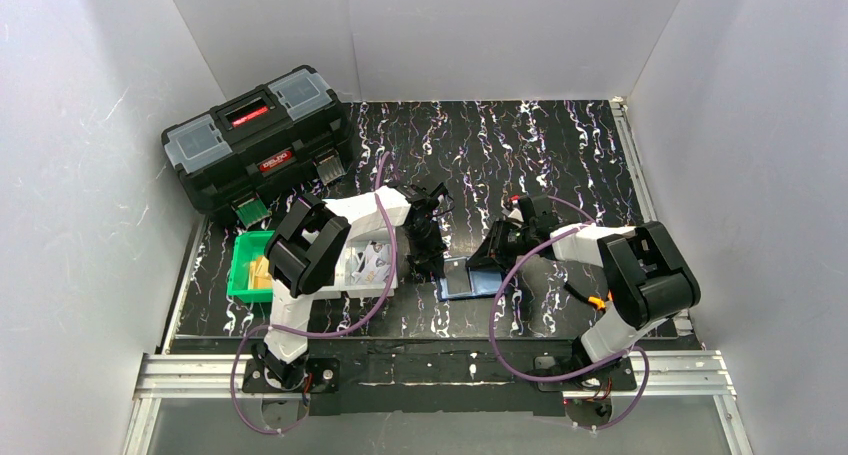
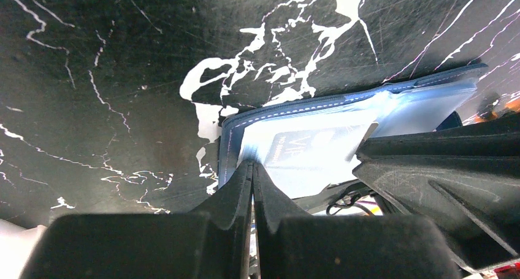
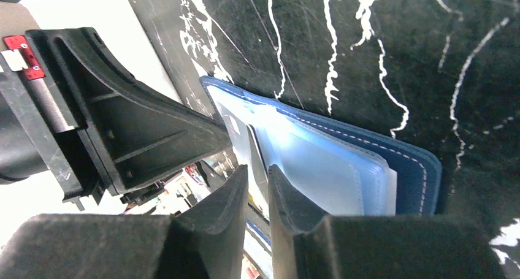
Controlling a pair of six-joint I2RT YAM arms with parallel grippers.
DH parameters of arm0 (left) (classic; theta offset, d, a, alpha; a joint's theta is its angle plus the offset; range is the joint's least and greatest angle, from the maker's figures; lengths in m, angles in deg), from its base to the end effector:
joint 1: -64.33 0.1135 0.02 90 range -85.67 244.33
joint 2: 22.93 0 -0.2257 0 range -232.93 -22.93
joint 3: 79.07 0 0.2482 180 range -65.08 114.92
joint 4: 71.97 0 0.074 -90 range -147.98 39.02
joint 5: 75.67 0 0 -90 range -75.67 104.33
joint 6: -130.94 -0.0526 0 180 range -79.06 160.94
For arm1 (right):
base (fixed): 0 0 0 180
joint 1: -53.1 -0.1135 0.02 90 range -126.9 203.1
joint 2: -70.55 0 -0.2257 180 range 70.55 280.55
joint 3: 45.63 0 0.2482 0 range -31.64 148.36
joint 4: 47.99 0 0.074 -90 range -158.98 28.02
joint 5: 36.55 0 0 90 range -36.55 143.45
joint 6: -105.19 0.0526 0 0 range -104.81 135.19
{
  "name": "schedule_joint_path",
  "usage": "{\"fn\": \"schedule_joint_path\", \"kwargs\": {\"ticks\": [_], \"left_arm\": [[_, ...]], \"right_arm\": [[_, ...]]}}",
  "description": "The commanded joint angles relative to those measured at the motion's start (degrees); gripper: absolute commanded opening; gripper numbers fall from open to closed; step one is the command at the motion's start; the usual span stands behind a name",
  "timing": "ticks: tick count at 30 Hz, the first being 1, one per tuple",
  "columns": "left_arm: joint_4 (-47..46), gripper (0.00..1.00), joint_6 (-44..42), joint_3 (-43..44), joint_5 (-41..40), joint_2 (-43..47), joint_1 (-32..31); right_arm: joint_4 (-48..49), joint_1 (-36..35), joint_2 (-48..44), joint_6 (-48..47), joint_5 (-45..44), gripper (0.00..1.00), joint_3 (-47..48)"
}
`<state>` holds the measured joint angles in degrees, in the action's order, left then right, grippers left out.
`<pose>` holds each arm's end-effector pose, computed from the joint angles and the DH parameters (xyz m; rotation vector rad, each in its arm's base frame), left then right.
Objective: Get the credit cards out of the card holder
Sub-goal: Remove the credit card from the card holder.
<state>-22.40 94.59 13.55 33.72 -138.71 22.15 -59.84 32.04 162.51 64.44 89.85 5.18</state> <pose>0.2721 -0.2701 0.1011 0.2235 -3.0077 0.6850 0.2544 0.1314 0.0828 0.3696 2.6921 1.2465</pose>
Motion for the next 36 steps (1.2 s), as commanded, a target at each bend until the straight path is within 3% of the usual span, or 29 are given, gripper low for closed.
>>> {"fn": "schedule_joint_path", "kwargs": {"ticks": [1, 16, 29, 36], "left_arm": [[1.15, 0.00, -0.65, -3.05, -8.10, -3.86, -0.83], [1.43, 0.00, -1.08, -2.13, -7.71, -4.56, -0.84], [1.78, 0.00, -1.43, -1.23, -7.44, -5.10, -0.81], [2.47, 0.00, -1.14, -1.70, -8.82, -4.98, -0.72]], "right_arm": [[-2.04, 0.21, -0.59, -1.53, -0.98, 0.24, -0.51], [-0.98, -0.07, 1.75, -2.74, 1.44, 0.15, -0.25], [-1.43, -1.52, 2.25, -3.60, 2.20, 0.19, 1.06], [-2.05, -1.45, 1.79, -3.77, 0.55, 0.07, 0.67]]}}
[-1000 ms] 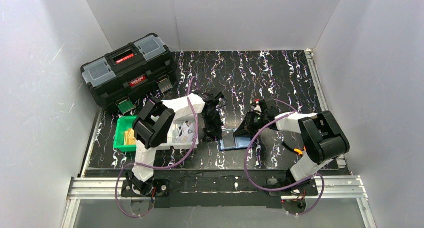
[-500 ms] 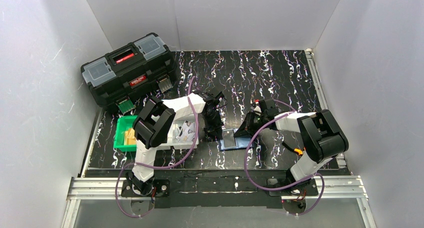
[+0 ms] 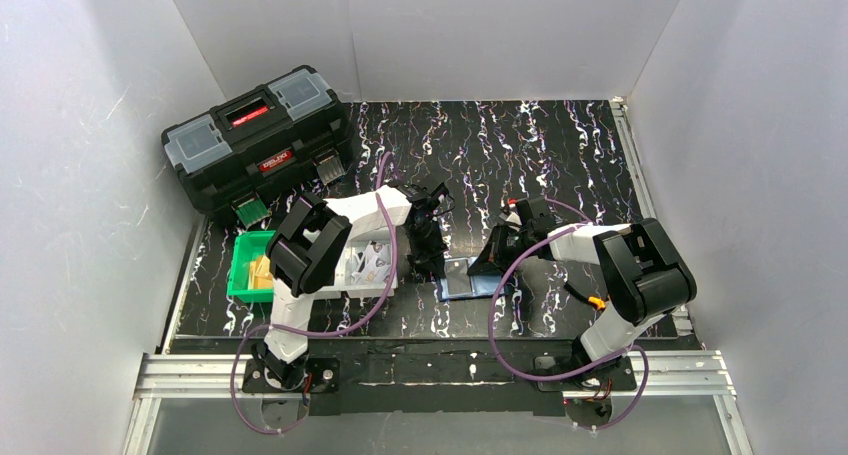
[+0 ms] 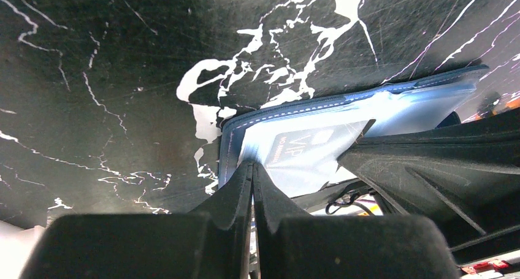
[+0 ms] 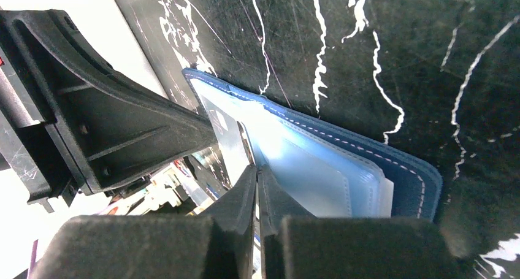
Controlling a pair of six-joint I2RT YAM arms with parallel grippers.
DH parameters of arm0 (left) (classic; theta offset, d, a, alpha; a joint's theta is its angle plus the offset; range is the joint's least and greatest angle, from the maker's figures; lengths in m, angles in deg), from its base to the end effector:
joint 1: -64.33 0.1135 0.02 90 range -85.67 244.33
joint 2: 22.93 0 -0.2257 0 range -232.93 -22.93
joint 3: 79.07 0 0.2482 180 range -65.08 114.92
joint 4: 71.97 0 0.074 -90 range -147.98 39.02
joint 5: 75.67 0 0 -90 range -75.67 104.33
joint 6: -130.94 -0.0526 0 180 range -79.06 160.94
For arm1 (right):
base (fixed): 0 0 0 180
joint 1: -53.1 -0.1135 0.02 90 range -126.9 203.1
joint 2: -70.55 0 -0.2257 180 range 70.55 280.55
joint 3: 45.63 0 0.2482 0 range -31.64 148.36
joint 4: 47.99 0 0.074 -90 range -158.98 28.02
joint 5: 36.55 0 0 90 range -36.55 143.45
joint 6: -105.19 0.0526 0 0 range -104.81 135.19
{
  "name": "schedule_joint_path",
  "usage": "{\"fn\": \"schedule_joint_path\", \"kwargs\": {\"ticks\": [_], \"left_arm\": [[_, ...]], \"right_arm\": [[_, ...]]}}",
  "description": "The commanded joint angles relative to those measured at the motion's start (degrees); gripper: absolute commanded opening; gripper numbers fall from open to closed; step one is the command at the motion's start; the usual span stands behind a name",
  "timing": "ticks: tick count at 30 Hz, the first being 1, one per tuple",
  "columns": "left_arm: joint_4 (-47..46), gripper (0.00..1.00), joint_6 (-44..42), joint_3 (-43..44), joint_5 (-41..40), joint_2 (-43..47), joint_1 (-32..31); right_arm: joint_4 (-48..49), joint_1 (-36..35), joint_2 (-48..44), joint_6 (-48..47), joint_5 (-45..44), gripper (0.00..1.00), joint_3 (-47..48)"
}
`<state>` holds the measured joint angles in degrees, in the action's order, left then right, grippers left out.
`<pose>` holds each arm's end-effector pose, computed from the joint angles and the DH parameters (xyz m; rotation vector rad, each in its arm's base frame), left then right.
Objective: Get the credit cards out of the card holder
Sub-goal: Remove the credit card from the card holder.
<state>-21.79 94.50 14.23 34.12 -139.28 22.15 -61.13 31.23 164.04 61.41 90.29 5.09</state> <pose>0.2727 -0.2712 0.1003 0.2211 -2.9980 0.6802 0.2490 0.1339 0.0741 0.3048 2.7410 1.2280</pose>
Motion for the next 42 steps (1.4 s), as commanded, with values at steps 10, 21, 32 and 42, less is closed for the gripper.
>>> {"fn": "schedule_joint_path", "kwargs": {"ticks": [10, 21, 32, 42], "left_arm": [[2.25, 0.00, -0.48, -5.12, -11.28, -3.19, 0.66], [1.96, 0.00, -0.12, -5.61, -11.20, -3.35, 0.65], [1.52, 0.00, 0.05, -5.64, -10.50, -3.35, 0.65], [1.08, 0.00, 0.06, -5.65, -10.01, -3.53, 0.64]], "right_arm": [[-0.76, 1.05, -0.83, -0.49, -1.80, 0.04, -0.76], [-2.77, 1.89, -2.27, -1.57, -3.34, 0.04, -1.29], [2.05, 1.39, 0.09, -2.44, 2.83, 0.27, -1.46], [2.79, 0.18, 2.14, -2.17, 2.64, 0.18, -0.87]]}}
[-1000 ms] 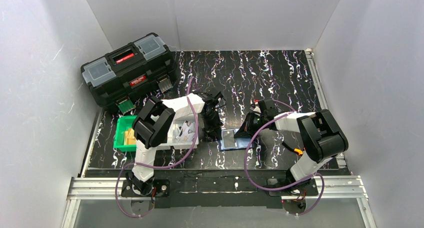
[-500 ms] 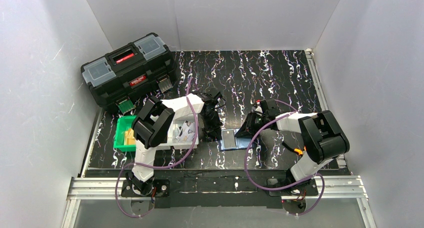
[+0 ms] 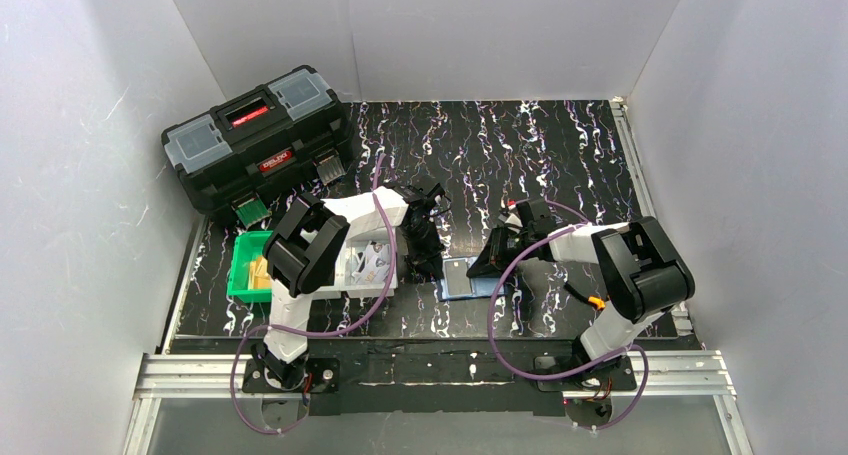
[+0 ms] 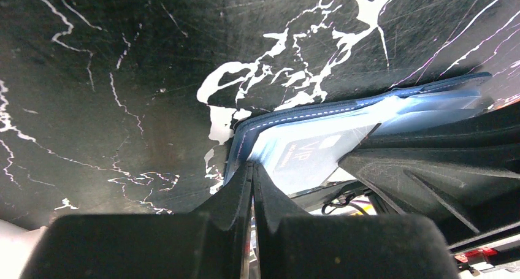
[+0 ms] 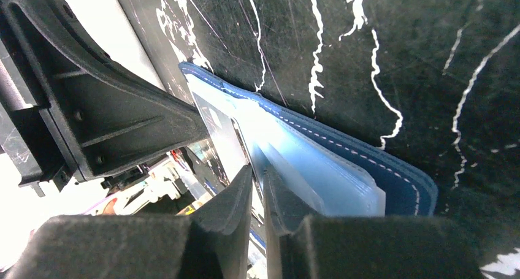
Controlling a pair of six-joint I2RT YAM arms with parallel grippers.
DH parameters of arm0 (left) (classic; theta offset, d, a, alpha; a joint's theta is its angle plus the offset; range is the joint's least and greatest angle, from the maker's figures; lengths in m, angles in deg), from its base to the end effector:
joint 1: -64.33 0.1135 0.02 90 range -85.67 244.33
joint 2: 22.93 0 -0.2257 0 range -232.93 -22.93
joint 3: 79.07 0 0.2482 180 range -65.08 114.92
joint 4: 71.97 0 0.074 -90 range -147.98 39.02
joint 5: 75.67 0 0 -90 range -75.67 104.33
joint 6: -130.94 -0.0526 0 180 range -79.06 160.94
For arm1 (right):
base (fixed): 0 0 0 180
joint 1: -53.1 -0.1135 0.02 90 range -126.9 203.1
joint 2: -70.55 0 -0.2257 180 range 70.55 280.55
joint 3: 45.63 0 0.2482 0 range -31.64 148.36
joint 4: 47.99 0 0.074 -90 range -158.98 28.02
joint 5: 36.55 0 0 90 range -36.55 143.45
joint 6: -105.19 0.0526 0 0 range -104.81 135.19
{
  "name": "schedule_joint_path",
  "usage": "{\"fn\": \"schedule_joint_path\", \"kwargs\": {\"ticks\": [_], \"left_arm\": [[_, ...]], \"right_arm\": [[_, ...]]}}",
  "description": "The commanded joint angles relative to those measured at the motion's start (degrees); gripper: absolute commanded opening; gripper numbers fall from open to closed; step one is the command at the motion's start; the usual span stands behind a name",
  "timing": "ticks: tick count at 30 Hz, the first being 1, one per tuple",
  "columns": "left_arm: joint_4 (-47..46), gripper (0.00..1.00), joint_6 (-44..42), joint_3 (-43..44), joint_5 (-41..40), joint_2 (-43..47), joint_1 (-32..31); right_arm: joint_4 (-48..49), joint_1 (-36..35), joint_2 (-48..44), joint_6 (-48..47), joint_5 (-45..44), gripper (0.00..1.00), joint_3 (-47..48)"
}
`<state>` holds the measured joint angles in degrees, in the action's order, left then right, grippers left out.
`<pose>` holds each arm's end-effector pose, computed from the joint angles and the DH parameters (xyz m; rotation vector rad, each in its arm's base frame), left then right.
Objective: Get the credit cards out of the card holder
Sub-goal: Remove the credit card from the card holder.
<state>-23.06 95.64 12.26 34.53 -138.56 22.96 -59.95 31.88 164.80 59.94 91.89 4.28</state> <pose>0.2728 -0.2644 0.0967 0.2696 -2.9862 0.6859 0.2475 0.1312 0.0693 0.2753 2.7402 1.2525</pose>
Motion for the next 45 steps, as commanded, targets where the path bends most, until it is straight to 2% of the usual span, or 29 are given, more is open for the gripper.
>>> {"fn": "schedule_joint_path", "kwargs": {"ticks": [1, 8, 12, 18, 31, 35, 45], "left_arm": [[2.35, 0.00, -1.08, -3.53, -10.39, -4.19, -0.17], [2.38, 0.00, -1.24, -3.37, -10.34, -4.58, -0.17], [2.57, 0.00, -1.27, -3.41, -10.54, -4.55, -0.13], [3.24, 0.00, -1.50, -3.38, -10.94, -4.94, -0.08], [4.38, 0.00, -2.05, -3.11, -11.95, -5.01, 0.20], [4.33, 0.00, -2.12, -2.87, -11.57, -5.16, 0.19], [4.04, 0.00, -8.82, 0.95, -10.34, 0.49, -1.04]], "right_arm": [[1.73, -0.49, 1.58, -0.67, 1.09, 0.18, -0.02], [1.67, -1.02, 1.81, -0.70, 0.98, 0.18, 0.48], [0.79, -1.09, 1.24, -0.92, -0.10, 0.08, 0.39], [0.11, -0.73, 0.02, -0.97, -2.32, 0.05, -0.63], [-1.40, 1.52, -2.04, -2.33, -3.55, 0.05, -1.82], [-0.69, 1.52, -0.79, -2.61, -1.71, 0.08, -1.54], [-0.87, 1.52, 1.08, -3.28, -0.87, 0.13, -0.80]]}}
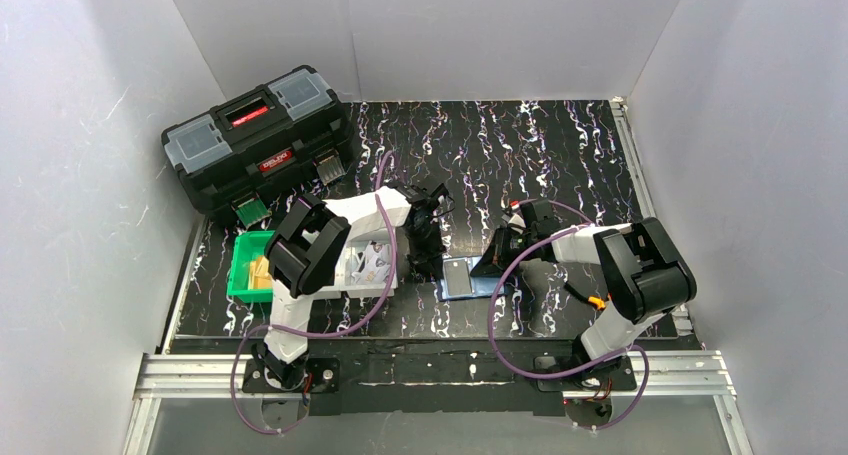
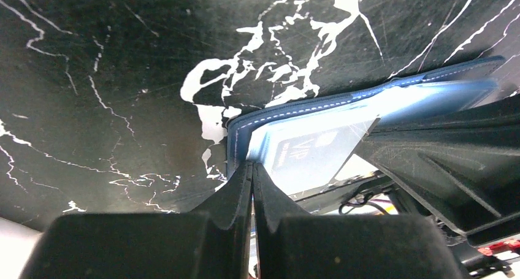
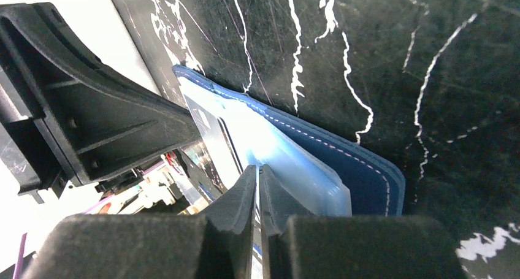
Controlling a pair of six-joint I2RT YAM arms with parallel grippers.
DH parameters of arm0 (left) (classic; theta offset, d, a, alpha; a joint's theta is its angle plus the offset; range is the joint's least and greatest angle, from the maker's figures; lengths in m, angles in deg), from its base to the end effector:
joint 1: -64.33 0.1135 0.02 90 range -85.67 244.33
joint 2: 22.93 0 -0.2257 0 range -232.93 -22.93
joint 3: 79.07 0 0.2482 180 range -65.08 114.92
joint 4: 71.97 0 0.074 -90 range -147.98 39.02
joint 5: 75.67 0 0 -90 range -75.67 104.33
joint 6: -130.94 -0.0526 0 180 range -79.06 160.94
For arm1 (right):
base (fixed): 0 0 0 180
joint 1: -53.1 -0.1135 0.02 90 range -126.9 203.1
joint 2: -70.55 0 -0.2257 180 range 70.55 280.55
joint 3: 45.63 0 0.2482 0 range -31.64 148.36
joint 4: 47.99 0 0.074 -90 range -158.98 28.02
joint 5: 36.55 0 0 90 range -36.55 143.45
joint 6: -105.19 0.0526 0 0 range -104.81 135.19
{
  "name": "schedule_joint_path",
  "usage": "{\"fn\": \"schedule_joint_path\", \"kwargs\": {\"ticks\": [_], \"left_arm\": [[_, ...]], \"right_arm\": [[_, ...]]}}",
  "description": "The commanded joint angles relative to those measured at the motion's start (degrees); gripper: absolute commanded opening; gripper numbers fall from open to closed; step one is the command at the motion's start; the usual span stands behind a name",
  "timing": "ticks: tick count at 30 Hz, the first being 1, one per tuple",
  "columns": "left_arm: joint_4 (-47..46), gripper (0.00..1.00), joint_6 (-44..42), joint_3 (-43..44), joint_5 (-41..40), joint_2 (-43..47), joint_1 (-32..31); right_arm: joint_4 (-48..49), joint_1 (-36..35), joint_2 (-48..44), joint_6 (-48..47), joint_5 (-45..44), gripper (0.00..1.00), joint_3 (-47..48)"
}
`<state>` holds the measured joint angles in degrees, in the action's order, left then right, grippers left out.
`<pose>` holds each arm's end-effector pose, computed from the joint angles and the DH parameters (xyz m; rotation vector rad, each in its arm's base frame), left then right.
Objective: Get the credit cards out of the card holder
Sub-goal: Remove the credit card from the card holder.
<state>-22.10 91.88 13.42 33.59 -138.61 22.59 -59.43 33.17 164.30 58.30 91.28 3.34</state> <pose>0.2735 -0.2673 0.1009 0.1665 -3.0226 0.6805 0.2477 0.1241 0.0678 0.2692 2.7215 1.2264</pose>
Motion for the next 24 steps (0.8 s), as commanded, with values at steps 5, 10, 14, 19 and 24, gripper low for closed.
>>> {"fn": "schedule_joint_path", "kwargs": {"ticks": [5, 10, 14, 19, 24], "left_arm": [[3.62, 0.00, -7.87, 1.46, -9.27, 2.82, -1.87], [3.65, 0.00, -8.74, 2.13, -9.20, 4.52, -2.81], [3.54, 0.00, -9.09, 2.83, -8.02, 4.35, -3.07], [2.98, 0.00, -9.35, 3.53, -7.36, 4.41, -3.66], [2.61, 0.00, -9.93, 4.97, -6.09, 3.08, -4.22]], "right_arm": [[-1.72, 0.24, 2.17, -1.92, -0.14, 0.13, 0.35], [-1.83, 0.24, 2.31, -1.97, -0.15, 0.13, 0.37], [-1.89, 0.24, 2.61, -2.03, 0.01, 0.13, 0.44], [-1.92, 0.24, 2.77, -2.06, -0.10, 0.13, 0.52], [-1.85, 0.23, 3.09, -2.01, 0.14, 0.14, 0.65]]}}
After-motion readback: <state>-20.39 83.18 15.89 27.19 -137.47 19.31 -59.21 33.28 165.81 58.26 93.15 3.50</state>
